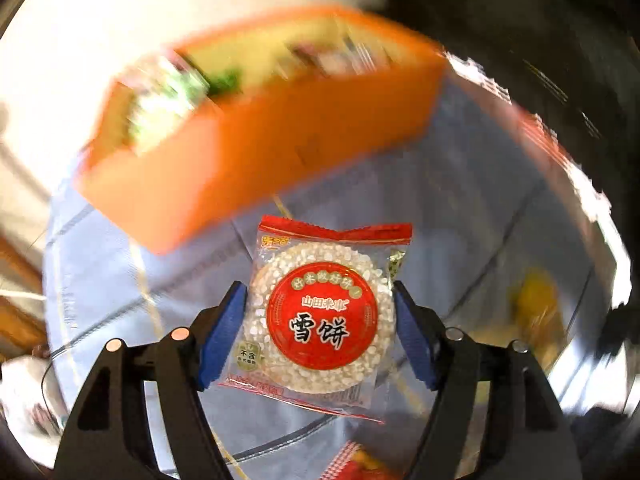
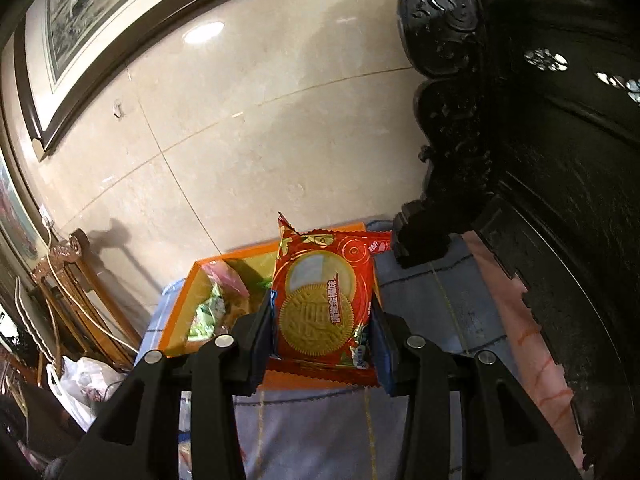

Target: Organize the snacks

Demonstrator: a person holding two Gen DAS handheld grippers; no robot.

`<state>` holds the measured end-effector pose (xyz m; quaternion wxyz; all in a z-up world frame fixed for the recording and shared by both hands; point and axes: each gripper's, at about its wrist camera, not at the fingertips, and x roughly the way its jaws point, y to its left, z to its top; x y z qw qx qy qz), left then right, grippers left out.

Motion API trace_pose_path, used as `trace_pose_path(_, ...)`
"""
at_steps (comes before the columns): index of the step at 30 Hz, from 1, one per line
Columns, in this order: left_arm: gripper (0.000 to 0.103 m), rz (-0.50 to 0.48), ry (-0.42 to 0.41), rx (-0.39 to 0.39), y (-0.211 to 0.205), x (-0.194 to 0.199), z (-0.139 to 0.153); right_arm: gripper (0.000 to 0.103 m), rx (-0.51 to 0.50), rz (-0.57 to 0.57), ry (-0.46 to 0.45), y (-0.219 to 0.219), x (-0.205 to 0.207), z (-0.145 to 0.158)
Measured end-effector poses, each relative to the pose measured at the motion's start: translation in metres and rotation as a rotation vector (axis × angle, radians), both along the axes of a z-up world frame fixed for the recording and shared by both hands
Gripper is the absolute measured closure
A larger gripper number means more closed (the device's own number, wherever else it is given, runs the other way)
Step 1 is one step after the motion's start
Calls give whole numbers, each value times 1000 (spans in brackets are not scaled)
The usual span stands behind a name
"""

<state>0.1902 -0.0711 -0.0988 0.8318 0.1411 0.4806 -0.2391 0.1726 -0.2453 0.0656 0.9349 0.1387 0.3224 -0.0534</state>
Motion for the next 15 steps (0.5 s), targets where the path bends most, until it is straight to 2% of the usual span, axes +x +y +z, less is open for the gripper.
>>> trace_pose_path(3, 33, 133, -108, -43, 5, 33, 46, 61, -28, 17, 3, 8, 21, 7)
trace_pose_path(6, 33, 237, -114, -104, 6, 79, 78, 61, -47, 39, -8, 16, 48, 12)
trace_pose_path(7, 33, 279, -140, -115, 7, 93, 87, 61, -56, 41, -7, 17, 59, 9)
trace_pose_path(9, 33, 305, -163, -100, 3, 117, 92, 61, -72, 21, 28, 12, 84, 1)
trace_pose_path(11, 33, 327, -168, -74, -3, 135, 95, 60, -47, 19, 73, 7, 102, -10)
trace_pose_path(12, 33, 312, -174, -96, -3, 141, 99, 59, -42, 57, 89, 7, 111, -17)
trace_pose_path(13, 32, 287, -197, -132, -4, 145, 101, 50, -72, 86, 123, 10, 120, -25)
trace_pose_path(14, 15, 254, -224, -161, -4, 144, 101, 11, -109, 82, 140, 12, 124, -30)
trace_pose_path(15, 4, 232, -238, -168, -4, 141, 99, 4, -163, 80, 151, 15, 128, -38)
